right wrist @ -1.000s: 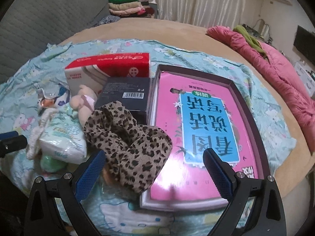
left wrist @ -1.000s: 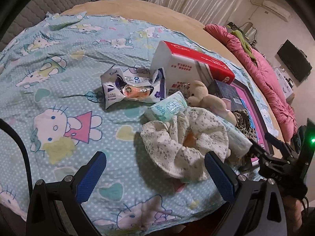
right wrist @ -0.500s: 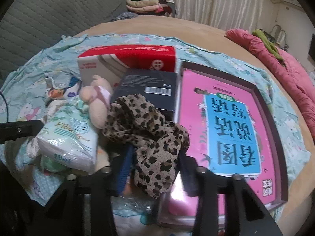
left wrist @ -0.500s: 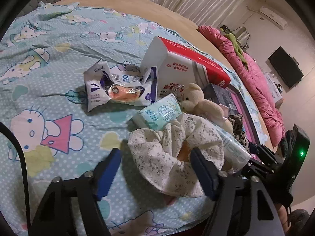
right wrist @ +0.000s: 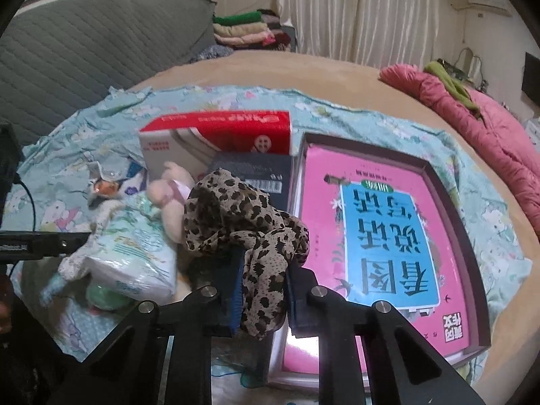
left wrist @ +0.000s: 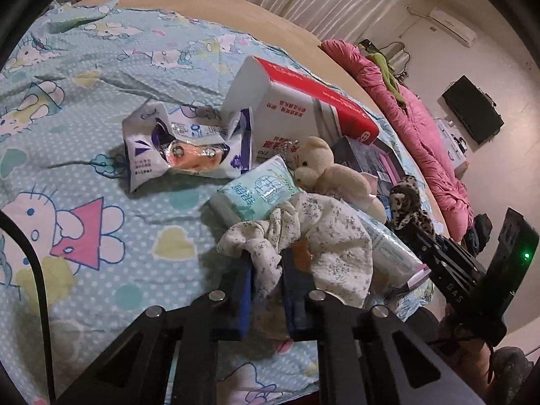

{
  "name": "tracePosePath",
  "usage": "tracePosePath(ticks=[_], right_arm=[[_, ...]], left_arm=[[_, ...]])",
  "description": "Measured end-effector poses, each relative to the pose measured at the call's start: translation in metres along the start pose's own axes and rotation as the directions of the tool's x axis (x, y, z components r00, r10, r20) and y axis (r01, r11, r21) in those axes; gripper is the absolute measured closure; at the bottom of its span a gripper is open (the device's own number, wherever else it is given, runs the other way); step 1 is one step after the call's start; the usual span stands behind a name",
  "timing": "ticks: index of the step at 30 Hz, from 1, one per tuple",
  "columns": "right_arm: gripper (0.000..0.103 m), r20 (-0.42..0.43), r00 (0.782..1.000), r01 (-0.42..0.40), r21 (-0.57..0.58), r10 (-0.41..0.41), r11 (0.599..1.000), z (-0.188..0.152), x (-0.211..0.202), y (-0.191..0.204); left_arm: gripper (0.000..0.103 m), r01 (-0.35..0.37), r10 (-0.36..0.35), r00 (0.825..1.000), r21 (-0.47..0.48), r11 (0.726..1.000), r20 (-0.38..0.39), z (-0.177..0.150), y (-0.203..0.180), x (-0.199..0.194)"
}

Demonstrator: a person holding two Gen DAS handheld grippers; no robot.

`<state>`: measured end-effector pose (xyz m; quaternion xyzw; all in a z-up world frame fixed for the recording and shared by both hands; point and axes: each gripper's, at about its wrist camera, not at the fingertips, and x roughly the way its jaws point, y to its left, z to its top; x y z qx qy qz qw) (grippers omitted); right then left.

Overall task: Organize soft objects
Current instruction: 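Lift both scrunchies and carry them over the pink book box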

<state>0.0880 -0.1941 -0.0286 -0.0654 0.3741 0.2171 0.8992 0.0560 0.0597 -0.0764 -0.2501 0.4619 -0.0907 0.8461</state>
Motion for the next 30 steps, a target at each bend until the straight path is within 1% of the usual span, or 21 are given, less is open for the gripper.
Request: tracePosePath(ticks=[8,11,18,21,24,30], right_arm=[[0.083,0.064,0.997,-0.033,-0.002,0.033,0.999,0.002,-0.021,0.004],[0.083,0.075,0.996,-0.041,-0.008,0.042,0.999,0.003,-0.025,0.008],[0.083,0.116,0.991,-0.066,0.001,0.065,0.998,0.008,-0.040,0.011],[0.083,0.139,0.987,-0.080,0.009,0.078,0.997,0.010,-0.048,0.011],[0.083,0.146,0.985,-0.094,0.028,0.089,0.995,0.012,-0.050,0.010],[0.083,0.176,0.980,-0.102,0.049,0.092,0.994,0.012,-0.061,0.005]], left_arm=[[0.088,-0.021,0.019,0.997,0.032,0.999,0.072,0.001,-0.007,-0.025],[0.088,-0.016,0.011,0.996,0.054,0.998,0.092,0.000,-0.009,-0.032],[0.088,-0.049,0.038,0.990,0.076,0.996,0.136,-0.004,-0.018,-0.050],[0.088,-0.059,0.045,0.985,0.081,0.995,0.166,-0.004,-0.026,-0.065],[0.088,-0.078,0.057,0.980,0.106,0.991,0.190,-0.005,-0.038,-0.078],[0.088,-0.106,0.072,0.973,0.151,0.983,0.219,-0.003,-0.066,-0.093]])
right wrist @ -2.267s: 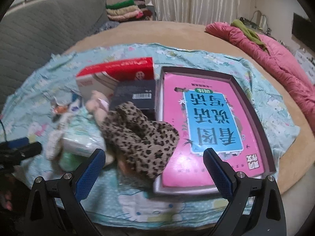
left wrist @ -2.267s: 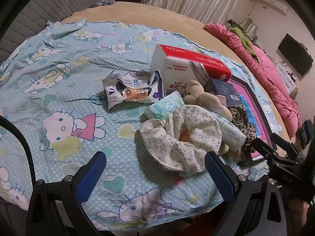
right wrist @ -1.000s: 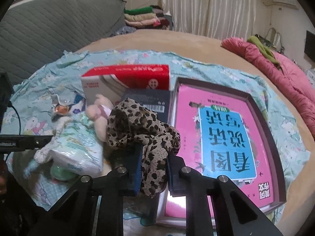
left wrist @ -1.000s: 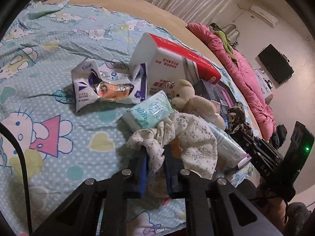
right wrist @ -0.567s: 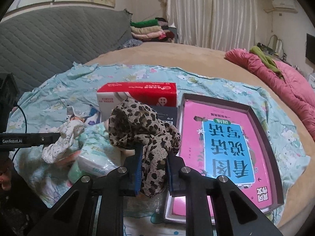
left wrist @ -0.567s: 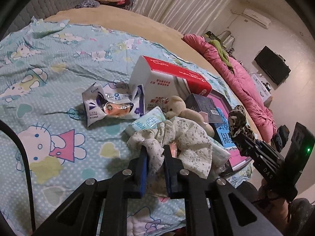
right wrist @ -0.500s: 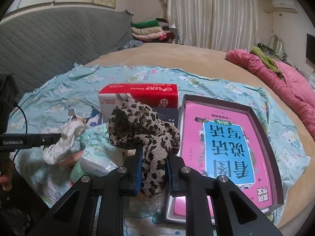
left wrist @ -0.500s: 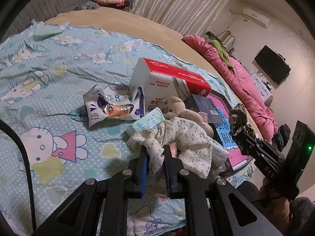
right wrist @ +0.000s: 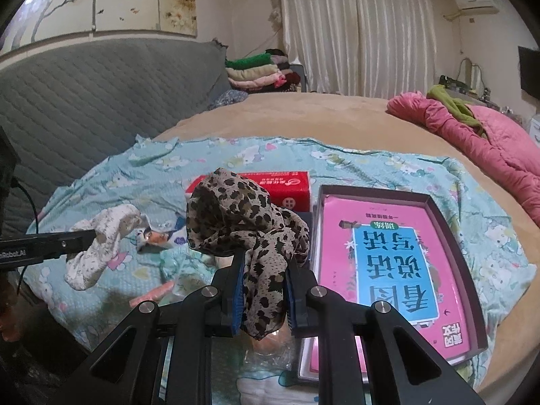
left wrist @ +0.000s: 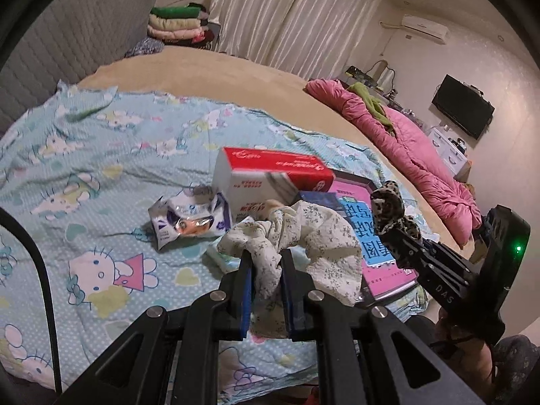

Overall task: Organize soft objects
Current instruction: 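Lift both scrunchies and carry them over the pink book box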

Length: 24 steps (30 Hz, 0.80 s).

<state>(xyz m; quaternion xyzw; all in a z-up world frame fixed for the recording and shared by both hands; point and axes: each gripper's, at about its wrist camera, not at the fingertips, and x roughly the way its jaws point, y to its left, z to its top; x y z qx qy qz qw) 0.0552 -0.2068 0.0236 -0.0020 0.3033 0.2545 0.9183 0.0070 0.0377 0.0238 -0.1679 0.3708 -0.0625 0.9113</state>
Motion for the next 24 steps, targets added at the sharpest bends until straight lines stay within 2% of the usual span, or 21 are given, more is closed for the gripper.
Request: tracePosePath(ticks=[8,17,24], right_arm=[[0.083,0.049,0.999,0.009,0.056,-0.012,0.998,0.005,-0.015,-0.018],[0.083,0.094,0.995,0.031,0.144,-0.045,0.989,0.007,-0.033,-0.051],[0.083,0.117,0.987,0.083,0.192,-0.107,0.978,0.007,-0.044,-0.073]], left_arm=[[0.088,-0.004,0.004,1.000,0.057,0.998,0.016,0.011,-0.037,-0.006],[0.088,0.008,-0.007,1.000,0.161,0.987,-0.008,0.017,-0.090,0.006],[0.088,0.037,-0.025,0.998,0.211,0.977,-0.059,0.019,-0.124,0.029]])
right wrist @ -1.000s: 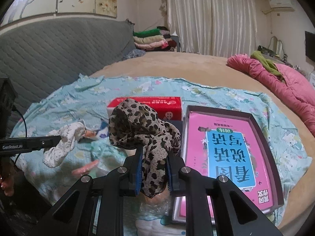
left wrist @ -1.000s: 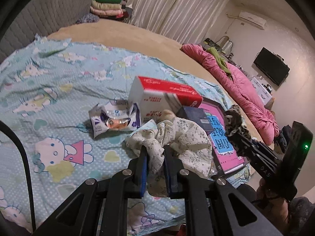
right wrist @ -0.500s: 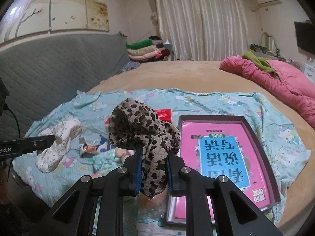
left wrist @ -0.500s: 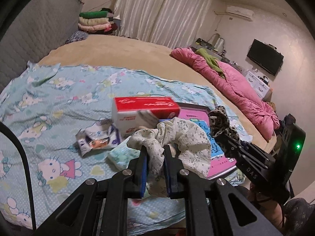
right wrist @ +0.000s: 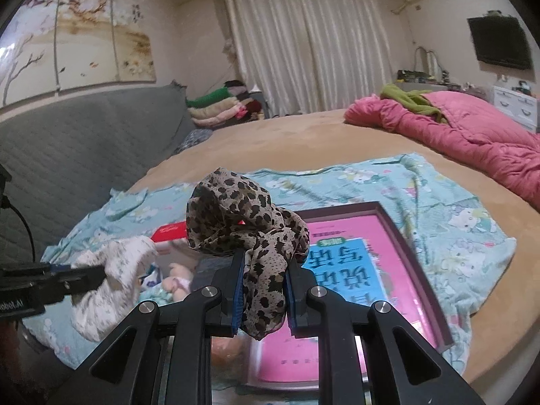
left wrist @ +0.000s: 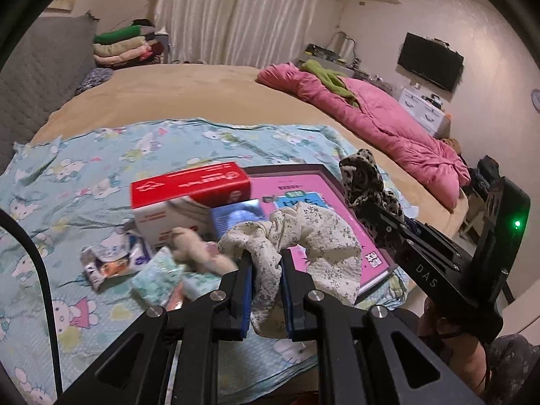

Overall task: Organize soft objects
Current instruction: 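Lift both scrunchies and carry them over the pink book box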

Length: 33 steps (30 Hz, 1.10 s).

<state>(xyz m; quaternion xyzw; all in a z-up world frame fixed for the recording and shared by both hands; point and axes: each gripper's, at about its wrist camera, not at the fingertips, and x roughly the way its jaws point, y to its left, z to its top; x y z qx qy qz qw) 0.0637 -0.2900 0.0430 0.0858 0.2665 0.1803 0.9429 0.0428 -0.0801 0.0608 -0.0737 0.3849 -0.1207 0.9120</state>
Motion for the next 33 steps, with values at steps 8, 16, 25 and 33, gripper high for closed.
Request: tracePosePath(ticks=[8,16,25,33], right_arm=[[0.083,0.030,0.999,0.039,0.084,-0.041,0.996,0.003,-0.009,-0.038],[0.083,0.038,0.990,0.126,0.143,-0.132,0.982,0.003,-0.012,-0.068],[0.083,-0.006,0.981,0.194,0.190,-0.196,0.962,-0.004,-0.005,-0.091],[0.083,-0.075,0.968,0.249,0.227,-0.238,0.941,-0.015,0.008,-0.116]], left_arm=[[0.088,0.029,-0.027,0.999,0.044,0.999,-0.026,0.016,-0.038,0.025],[0.088,0.034,-0.029,0.997,0.067,0.997,-0.076,0.026,-0.064,0.062],[0.088,0.012,0.003,0.988,0.097,0.995,-0.156,0.022,-0.084,0.106],[0.088,0.001,0.031,0.973,0.140,0.990,-0.228,0.010,-0.097,0.145]])
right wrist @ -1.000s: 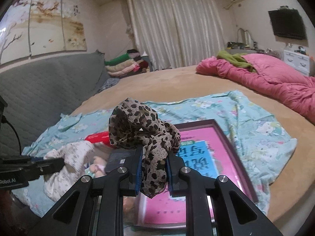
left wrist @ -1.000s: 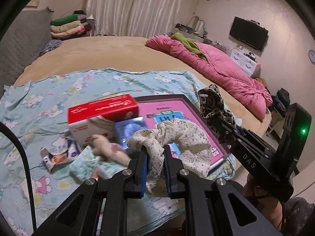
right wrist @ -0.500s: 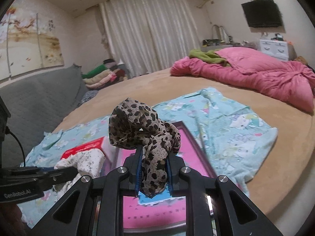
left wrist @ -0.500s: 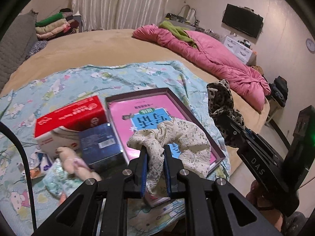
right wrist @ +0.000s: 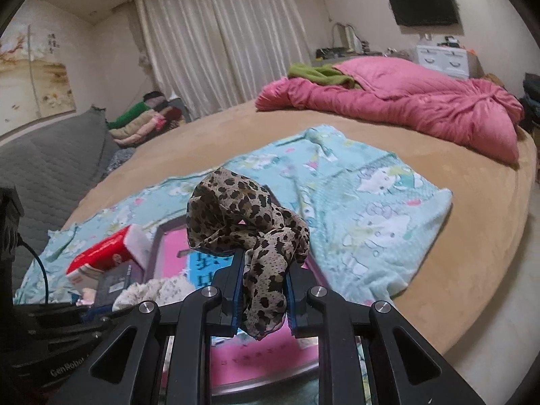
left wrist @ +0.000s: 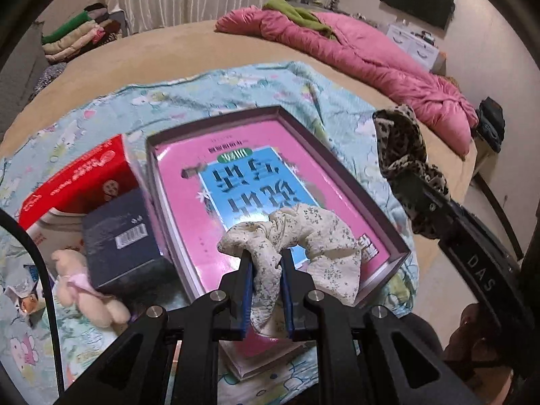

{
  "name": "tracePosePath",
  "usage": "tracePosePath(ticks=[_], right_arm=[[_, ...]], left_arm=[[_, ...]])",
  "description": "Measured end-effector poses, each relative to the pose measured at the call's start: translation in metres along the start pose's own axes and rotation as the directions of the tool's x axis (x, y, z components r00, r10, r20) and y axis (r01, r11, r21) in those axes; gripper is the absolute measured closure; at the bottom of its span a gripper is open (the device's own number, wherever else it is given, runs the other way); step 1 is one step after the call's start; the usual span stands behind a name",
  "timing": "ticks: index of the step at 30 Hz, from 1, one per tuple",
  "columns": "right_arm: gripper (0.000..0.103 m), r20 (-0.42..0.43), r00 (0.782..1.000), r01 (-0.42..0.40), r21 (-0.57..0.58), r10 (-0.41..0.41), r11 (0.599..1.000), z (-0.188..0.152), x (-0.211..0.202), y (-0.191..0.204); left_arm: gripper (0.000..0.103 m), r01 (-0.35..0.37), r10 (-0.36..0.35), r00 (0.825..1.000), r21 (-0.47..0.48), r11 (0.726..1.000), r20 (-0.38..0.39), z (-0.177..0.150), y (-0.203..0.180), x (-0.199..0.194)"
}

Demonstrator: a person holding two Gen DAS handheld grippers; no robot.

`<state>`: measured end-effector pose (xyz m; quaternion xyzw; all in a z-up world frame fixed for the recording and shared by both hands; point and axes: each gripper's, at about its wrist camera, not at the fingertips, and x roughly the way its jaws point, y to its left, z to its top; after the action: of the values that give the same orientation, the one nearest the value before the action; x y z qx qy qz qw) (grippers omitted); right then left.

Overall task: Organize soft objects
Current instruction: 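Lift both scrunchies and carry them over the pink book box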

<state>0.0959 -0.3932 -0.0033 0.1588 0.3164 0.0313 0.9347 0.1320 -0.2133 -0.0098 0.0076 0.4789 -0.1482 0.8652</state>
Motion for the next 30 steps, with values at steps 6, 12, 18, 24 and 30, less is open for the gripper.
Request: tracePosePath(ticks=[6,12,18,24,30], right_arm=[[0.083,-0.050,0.999,0.022,0.009,-0.021,1.000,-0.007,0.013,-0.007],[0.083,-0.092,0.996,0.016,0.004,-0.015,1.000,-0.011,0.021,-0.009],[0.083,-0.157,0.988,-0.008,-0.019,0.005,1.000,-0.018,0.033,-0.004],[0.082,-0.216,0.976,-0.010,-0.047,0.000,0.999,-0.023,0.043,0.001],[0.081,-0.278,0.960,0.014,-0.046,-0.027,0.999,-0.029,0.053,-0.001]], left_arm=[[0.088,-0.007,0.007,1.000,0.008,1.000,-0.021,-0.004,-0.002,0.013],[0.088,-0.016,0.016,1.000,0.010,1.000,-0.021,0.000,-0.002,0.021],[0.088,-0.033,0.033,0.999,0.009,0.999,-0.040,-0.005,0.002,0.029],[0.088,-0.058,0.060,0.997,0.033,0.998,-0.054,-0.010,0.002,0.036],[0.088,-0.060,0.062,0.995,0.030,0.998,-0.075,-0.015,0.005,0.040]])
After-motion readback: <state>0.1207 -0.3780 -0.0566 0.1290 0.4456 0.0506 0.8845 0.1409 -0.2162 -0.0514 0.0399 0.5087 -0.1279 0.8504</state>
